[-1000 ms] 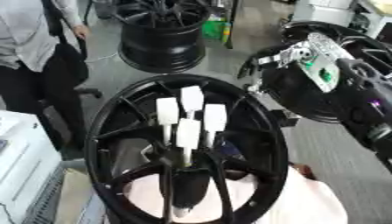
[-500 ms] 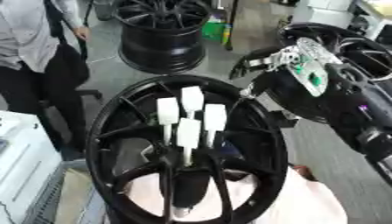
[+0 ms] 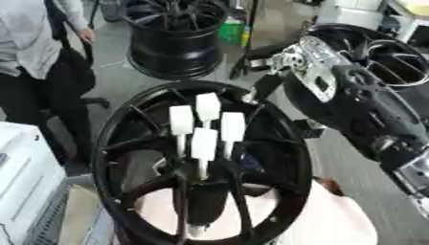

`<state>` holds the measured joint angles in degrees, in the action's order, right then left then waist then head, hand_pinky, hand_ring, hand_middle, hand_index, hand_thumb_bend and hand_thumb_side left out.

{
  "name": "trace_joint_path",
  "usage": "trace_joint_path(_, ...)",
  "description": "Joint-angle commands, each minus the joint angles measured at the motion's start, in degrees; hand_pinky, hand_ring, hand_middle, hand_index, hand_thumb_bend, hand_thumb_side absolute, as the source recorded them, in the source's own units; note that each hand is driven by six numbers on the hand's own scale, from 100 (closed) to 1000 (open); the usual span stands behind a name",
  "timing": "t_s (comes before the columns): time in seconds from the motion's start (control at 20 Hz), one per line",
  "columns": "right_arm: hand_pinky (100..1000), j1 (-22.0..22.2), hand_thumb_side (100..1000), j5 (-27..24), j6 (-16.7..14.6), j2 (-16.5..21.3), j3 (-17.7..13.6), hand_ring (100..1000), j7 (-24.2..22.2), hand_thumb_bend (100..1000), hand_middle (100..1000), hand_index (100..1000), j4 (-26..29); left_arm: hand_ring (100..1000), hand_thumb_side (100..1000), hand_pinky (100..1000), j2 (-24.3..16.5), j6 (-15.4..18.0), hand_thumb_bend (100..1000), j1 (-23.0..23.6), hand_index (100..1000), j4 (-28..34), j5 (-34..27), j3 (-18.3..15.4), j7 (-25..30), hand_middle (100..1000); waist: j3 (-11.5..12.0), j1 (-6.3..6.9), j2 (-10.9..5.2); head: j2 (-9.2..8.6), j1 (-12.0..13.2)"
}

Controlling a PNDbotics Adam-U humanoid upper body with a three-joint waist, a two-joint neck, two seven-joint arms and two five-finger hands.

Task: Pull the pin out of the wheel hub.

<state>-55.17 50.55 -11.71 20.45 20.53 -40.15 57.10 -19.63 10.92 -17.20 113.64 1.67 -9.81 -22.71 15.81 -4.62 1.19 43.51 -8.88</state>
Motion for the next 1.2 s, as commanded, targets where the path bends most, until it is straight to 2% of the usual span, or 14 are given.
trace_joint_path(0.05,886,-0.88,500,1.00,0.10,0.13,-0.60,890,1.05,189,861,899,0.49,873,496,779,-1.34,0.40,238,-1.29,837,0.95,0.42,-0.41,-0.15,653,0.41,0.57,-0.35,0.42,-1.48)
trace_joint_path(0.5,891,-0.94,459,2.03,-1.10,-0.59,-0.74,898,2.14,238,867,909,-0.61,872,489,779,-0.58,1.02,250,-2.40,837,0.95,0.22,-0.09,0.63,654,2.72,0.59,-0.45,0.57,-3.80)
trace_joint_path(1.2,890,-1.36,415,0.68,-2.96,-0.14,-0.41,899,-0.25,249,869,915,0.14,865,486,780,-0.17,0.97,255,-2.77,837,0.95,0.19,-0.46,0.33,655,3.33,0.50,-0.22,0.61,-4.50)
